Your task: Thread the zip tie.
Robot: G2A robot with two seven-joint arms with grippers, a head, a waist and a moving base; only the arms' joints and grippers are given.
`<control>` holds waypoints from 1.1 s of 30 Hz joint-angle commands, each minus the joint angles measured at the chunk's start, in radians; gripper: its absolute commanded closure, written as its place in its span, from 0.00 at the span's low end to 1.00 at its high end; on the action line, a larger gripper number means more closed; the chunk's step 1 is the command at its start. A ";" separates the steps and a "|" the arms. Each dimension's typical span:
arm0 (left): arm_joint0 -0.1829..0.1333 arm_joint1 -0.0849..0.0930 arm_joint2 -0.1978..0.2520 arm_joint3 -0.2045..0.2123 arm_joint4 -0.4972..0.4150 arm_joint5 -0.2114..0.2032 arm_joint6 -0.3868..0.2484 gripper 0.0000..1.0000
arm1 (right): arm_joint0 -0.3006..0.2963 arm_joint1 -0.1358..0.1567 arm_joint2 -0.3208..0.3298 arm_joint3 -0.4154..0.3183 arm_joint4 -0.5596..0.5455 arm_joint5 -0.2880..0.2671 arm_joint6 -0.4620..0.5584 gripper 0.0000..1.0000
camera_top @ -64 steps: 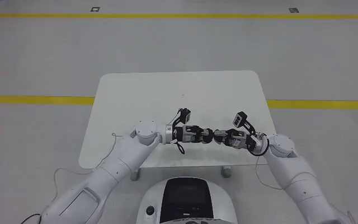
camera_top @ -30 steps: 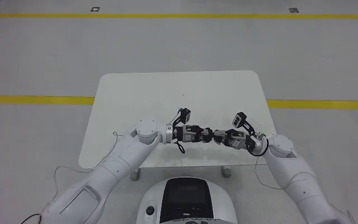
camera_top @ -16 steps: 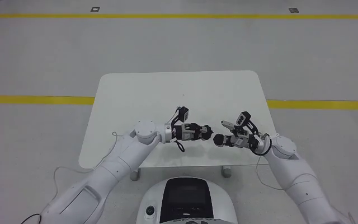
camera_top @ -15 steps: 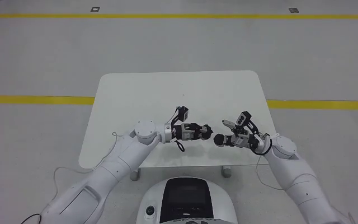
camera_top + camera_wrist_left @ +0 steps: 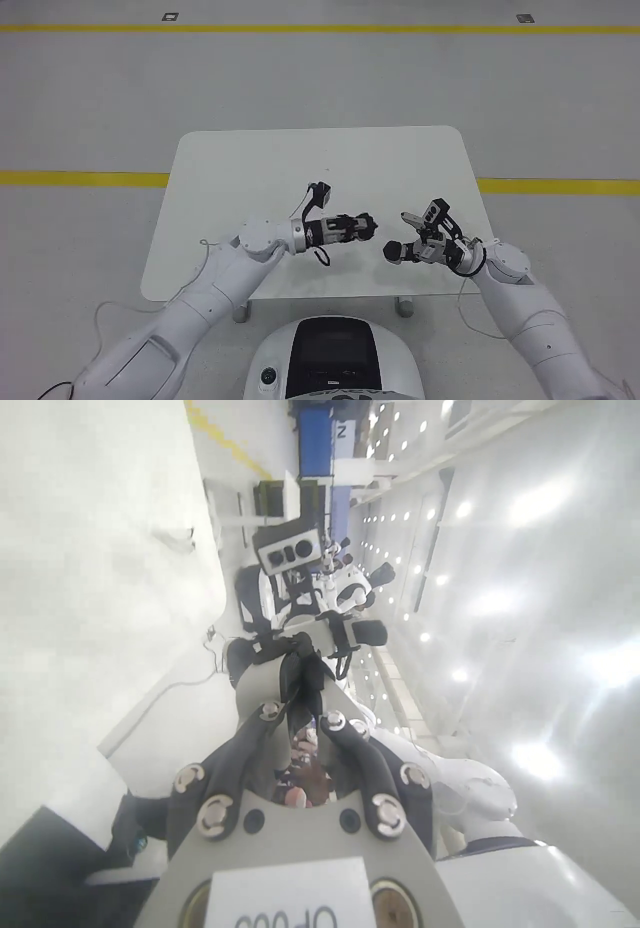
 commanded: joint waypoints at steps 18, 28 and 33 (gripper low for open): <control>0.119 -0.013 -0.183 -0.107 0.203 0.014 0.010 1.00 | 0.000 0.000 0.000 0.000 0.000 0.000 0.000 0.00; 0.119 -0.013 -0.183 -0.107 0.203 0.014 0.010 1.00 | 0.000 0.001 0.009 -0.003 -0.006 -0.005 -0.030 0.00; 0.119 -0.013 -0.183 -0.107 0.203 0.014 0.010 1.00 | -0.026 0.030 0.096 -0.063 -0.127 0.032 -0.099 0.00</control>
